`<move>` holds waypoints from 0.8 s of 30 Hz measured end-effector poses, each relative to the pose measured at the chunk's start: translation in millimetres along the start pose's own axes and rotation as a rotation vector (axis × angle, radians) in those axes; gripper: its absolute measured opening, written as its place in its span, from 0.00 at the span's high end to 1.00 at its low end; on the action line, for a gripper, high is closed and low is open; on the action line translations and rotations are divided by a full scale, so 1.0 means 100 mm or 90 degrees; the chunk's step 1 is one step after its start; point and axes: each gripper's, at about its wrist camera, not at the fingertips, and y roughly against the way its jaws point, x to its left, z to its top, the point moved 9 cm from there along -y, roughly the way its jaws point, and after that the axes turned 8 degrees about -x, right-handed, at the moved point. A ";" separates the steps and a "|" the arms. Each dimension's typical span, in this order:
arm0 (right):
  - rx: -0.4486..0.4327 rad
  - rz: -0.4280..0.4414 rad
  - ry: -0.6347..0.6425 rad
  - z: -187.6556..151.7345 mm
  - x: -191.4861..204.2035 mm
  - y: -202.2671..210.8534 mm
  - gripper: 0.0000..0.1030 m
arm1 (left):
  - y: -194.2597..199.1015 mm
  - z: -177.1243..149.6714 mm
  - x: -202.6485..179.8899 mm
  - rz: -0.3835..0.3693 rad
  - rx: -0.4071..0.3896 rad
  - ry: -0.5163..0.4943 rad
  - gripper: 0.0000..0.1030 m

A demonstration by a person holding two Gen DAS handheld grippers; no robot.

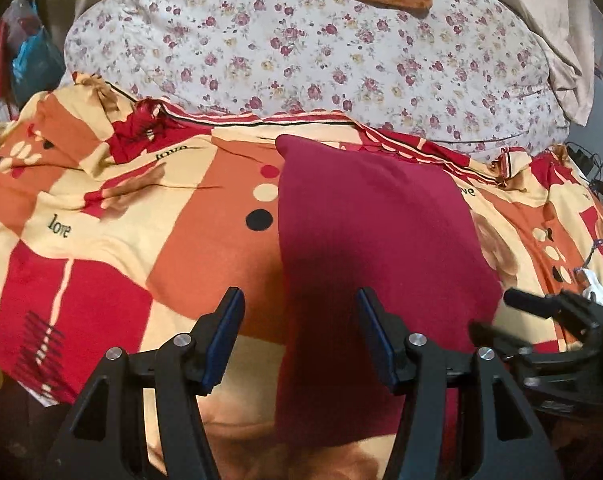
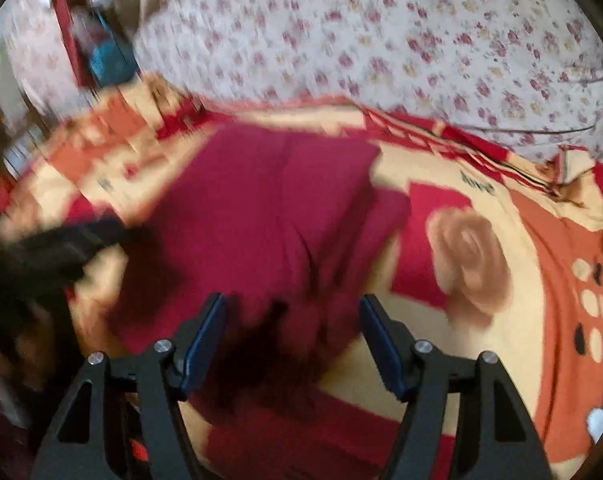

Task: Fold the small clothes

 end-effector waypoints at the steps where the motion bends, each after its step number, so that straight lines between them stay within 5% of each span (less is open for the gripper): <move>1: -0.001 -0.004 -0.010 -0.04 -0.04 0.01 0.32 | 0.03 0.01 0.00 0.002 -0.005 -0.003 0.64; 4: -0.016 0.017 -0.063 -0.05 -0.17 0.14 0.31 | 0.15 0.06 0.02 0.023 -0.036 -0.015 0.64; 12: -0.096 -0.003 -0.027 0.21 -0.01 0.62 0.30 | 0.38 0.15 -0.03 0.045 -0.079 -0.019 0.64; 24: -0.142 -0.024 -0.052 0.38 0.26 0.73 0.22 | 0.63 0.21 -0.03 0.055 -0.114 -0.014 0.64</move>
